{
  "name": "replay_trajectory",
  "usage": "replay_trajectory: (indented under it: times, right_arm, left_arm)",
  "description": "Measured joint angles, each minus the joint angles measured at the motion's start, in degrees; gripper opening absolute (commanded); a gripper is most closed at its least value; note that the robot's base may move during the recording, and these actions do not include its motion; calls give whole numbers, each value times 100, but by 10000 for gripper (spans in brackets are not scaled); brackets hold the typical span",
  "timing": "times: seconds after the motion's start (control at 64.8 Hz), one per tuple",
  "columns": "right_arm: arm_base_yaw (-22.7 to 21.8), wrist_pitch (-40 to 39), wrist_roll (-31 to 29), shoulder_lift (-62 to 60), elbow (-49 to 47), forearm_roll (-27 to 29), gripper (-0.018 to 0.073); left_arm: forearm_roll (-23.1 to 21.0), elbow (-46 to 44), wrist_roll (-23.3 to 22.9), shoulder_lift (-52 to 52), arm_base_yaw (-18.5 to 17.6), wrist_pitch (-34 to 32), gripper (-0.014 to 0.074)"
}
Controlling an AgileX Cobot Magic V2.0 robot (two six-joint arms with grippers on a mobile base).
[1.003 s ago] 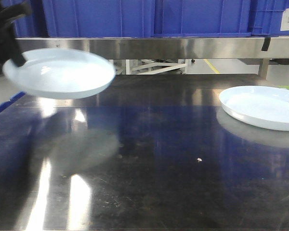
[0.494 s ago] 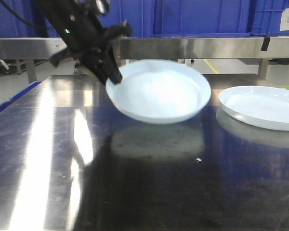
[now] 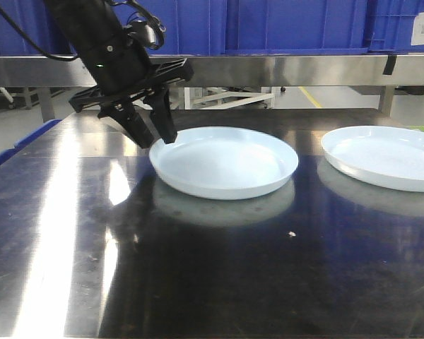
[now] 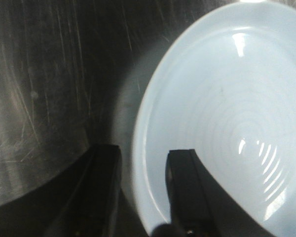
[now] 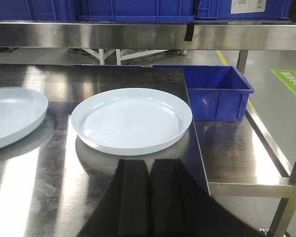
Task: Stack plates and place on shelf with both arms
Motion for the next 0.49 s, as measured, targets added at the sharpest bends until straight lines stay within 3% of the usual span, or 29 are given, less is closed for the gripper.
replay_trajectory:
  times: [0.154, 0.309, 0.417, 0.494]
  right_arm:
    - [0, 0, 0, 0, 0, 0, 55]
    - [0, 0, 0, 0, 0, 0, 55]
    - [0, 0, 0, 0, 0, 0, 55]
    - [0, 0, 0, 0, 0, 0, 55]
  left_arm:
    - [342, 0, -11, -442, -64, 68, 330]
    - [953, 96, -11, -1101, -151, 16, 215]
    - [1337, 621, -11, -1779, -188, -492, 87]
    - [1558, 1152, -11, -2233, -188, -1026, 86]
